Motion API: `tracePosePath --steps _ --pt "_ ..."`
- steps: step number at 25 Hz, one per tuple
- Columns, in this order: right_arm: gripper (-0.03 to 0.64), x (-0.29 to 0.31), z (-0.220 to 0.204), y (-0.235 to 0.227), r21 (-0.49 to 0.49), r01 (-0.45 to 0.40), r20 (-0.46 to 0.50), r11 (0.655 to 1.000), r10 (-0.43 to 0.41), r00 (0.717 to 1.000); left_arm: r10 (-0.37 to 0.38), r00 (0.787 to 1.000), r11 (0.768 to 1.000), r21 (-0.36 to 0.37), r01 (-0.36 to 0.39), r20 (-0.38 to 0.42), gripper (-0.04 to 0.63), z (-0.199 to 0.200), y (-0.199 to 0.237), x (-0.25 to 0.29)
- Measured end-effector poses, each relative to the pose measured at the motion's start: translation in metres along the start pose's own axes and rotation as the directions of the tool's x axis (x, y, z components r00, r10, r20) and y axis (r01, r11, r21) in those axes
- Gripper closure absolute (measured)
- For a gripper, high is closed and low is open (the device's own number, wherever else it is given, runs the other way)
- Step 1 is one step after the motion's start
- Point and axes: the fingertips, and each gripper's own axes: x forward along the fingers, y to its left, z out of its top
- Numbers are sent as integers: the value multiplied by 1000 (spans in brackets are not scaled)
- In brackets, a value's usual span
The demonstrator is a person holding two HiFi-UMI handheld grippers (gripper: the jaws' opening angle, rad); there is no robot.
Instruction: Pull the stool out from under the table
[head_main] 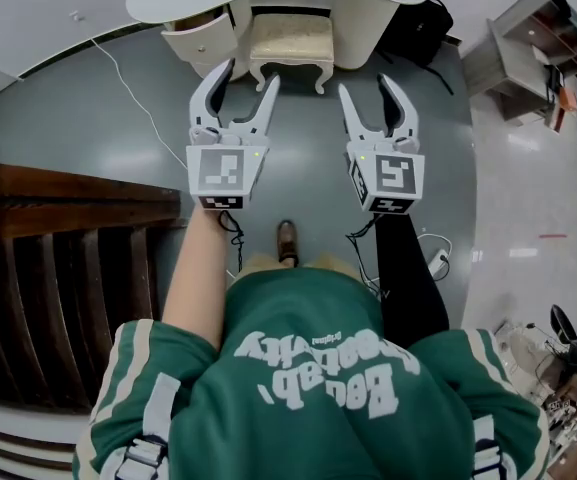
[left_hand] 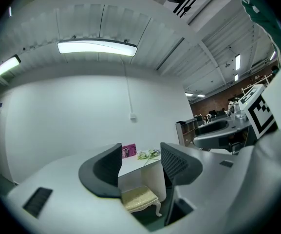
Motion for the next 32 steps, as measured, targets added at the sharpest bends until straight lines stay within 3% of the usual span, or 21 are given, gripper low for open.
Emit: tracePosePath --steps 9,20,27,32 --pt "365 40 -7 10 -12 5 -23 1000 -5 1000 -10 1000 999 -32 10 -4 336 -19 42 24" --pt "368 102 -9 -5 -10 -2 -4 1000 2 1000 6 1000 1000 7 -6 -8 336 -34 74 62" --pt "368 187 -3 -18 -36 -73 38 997 74 997 42 999 999 28 -42 -6 336 -48 108 123" --pt "368 256 3 -40 -47 -106 54 993 109 993 52 999 999 4 -52 7 336 -55 132 185"
